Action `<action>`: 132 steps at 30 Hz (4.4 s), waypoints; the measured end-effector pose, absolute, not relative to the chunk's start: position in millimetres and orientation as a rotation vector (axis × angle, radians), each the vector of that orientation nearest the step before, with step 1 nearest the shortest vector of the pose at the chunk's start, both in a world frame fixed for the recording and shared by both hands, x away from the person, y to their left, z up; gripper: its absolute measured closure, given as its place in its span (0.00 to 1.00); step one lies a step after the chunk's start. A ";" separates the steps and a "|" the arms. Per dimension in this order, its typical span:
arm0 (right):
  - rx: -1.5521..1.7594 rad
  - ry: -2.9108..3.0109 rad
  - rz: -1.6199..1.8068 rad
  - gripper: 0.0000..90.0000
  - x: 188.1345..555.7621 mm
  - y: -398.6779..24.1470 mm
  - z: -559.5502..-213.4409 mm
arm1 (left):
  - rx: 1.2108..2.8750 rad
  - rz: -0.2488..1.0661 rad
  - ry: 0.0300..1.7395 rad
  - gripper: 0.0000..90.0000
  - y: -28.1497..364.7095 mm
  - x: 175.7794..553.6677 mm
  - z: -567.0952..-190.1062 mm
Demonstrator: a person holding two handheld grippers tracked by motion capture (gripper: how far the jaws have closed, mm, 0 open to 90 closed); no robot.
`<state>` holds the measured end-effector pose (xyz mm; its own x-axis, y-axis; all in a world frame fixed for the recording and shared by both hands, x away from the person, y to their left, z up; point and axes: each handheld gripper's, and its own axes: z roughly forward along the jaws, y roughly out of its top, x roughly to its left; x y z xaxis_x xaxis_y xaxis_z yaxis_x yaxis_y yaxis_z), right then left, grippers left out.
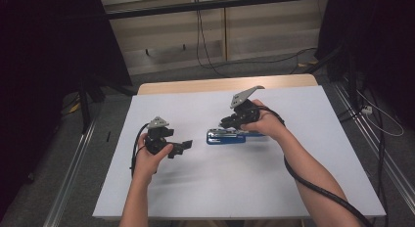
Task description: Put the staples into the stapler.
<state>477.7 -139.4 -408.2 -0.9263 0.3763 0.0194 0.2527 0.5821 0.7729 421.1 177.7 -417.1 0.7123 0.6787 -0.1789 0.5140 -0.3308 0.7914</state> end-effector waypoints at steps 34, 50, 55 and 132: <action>0.482 2.683 1.254 0.88 487.5 -133.1 -413.5 | 2.022 0.221 0.914 0.06 176.1 421.9 -419.9; 0.442 2.700 1.242 0.88 491.0 -125.5 -415.9 | 2.018 0.226 0.914 0.06 177.2 422.0 -419.6; 0.431 2.712 1.235 0.88 491.2 -122.6 -417.1 | 2.016 0.220 0.918 0.06 177.8 421.9 -419.4; 0.298 2.772 1.230 0.88 493.5 -108.7 -432.5 | 2.018 0.221 0.924 0.06 178.1 423.1 -421.0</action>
<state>493.5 -108.7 -432.5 -0.9764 0.2157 -0.0068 0.1397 0.6556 0.7421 423.1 178.1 -421.0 0.7073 0.6827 -0.1833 0.5264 -0.3357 0.7812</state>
